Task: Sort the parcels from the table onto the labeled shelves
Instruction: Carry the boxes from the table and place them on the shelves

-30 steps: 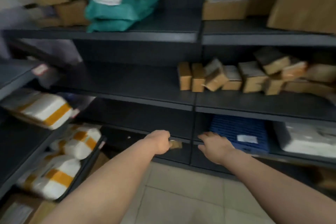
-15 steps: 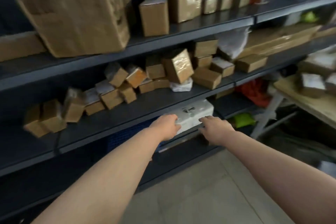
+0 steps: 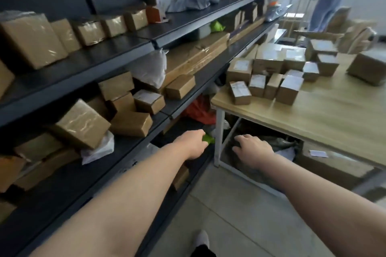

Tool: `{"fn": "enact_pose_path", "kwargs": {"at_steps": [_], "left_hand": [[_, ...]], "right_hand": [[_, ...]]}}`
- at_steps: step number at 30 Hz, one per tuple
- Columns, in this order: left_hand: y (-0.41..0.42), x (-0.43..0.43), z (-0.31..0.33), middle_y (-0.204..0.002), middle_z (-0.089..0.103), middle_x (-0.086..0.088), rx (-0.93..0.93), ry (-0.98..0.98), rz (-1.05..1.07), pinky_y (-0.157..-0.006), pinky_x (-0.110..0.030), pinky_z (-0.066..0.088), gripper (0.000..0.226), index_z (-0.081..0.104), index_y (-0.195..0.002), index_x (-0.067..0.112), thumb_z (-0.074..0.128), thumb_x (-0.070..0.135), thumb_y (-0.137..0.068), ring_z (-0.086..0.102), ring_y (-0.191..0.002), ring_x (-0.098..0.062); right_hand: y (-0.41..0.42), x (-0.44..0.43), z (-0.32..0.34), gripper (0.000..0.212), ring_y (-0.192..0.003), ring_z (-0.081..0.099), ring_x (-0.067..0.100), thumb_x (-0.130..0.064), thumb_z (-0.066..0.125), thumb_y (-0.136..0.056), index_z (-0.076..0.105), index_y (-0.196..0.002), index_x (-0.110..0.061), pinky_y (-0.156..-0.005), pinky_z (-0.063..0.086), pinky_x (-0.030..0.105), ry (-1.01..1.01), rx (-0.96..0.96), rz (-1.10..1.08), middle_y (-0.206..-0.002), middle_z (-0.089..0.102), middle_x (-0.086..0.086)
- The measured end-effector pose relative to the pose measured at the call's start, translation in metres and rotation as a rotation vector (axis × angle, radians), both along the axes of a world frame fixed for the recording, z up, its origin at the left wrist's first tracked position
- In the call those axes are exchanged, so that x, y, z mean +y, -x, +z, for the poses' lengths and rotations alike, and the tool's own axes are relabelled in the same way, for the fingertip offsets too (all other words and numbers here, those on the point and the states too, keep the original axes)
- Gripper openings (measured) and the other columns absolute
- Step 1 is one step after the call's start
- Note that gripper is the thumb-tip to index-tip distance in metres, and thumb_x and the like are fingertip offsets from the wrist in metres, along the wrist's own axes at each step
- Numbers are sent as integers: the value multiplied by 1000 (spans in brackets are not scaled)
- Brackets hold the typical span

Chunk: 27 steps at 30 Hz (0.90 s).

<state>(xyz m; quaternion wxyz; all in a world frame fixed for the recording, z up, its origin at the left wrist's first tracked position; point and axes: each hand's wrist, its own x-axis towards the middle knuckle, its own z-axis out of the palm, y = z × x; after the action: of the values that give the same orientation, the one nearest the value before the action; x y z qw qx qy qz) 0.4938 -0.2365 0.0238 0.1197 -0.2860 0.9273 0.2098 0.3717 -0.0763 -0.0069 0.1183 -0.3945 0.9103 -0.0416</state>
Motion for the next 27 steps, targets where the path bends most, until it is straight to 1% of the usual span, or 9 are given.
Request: {"fn": "enact_pose_path", "kwargs": {"at_steps": [4,8,12,16,18,22,27], "left_hand": [[78,-25,8,-145,45,-8,48,-13,-104,-100,-40,42,49,39,-145,22,46,37,-98,46,-128,-30],[153,-43,14,-143,48,-9,49,-19,-192,-98,-37,43,48,41,-143,20,47,37,-98,48,-127,-29],[218,-46,8,-143,47,-7,24,-48,-276,-103,-39,42,49,42,-143,21,48,38,-97,47,-127,-28],[267,-29,-5,-145,46,-7,-12,-76,-387,-104,-36,39,50,41,-144,20,49,36,-98,46,-129,-27],[288,-18,-11,-145,46,-7,-21,-81,-435,-106,-38,39,50,41,-144,20,50,36,-98,46,-130,-26],[327,-3,-21,-146,45,-8,-34,-55,-496,-105,-40,40,52,37,-146,21,50,36,-98,45,-130,-27],[381,-6,-27,-148,43,-7,-49,-30,-415,-108,-40,38,55,35,-148,20,51,34,-98,42,-134,-26]], "right_hand": [[61,-5,10,45,-124,47,27,-45,39,-97,44,-137,-24,-93,42,42,0,25,-120,-138,48,1],[113,-12,17,41,-115,52,30,-46,39,-97,48,-127,-20,-87,45,42,-18,17,-255,-126,54,7],[145,-1,12,46,-120,50,30,-45,39,-97,44,-137,-22,-94,44,42,28,-19,-395,-133,51,6],[171,22,-1,48,-121,49,29,-45,38,-97,41,-140,-24,-93,43,41,11,-38,-495,-136,50,5],[188,31,-6,48,-122,49,29,-45,39,-97,41,-140,-24,-94,42,41,2,-55,-542,-137,49,5],[231,36,-19,49,-125,46,28,-43,41,-97,39,-142,-23,-96,41,41,-5,-101,-574,-140,46,6],[306,33,-28,49,-127,44,29,-42,43,-96,38,-142,-24,-97,39,41,13,-105,-540,-141,44,5]]}}
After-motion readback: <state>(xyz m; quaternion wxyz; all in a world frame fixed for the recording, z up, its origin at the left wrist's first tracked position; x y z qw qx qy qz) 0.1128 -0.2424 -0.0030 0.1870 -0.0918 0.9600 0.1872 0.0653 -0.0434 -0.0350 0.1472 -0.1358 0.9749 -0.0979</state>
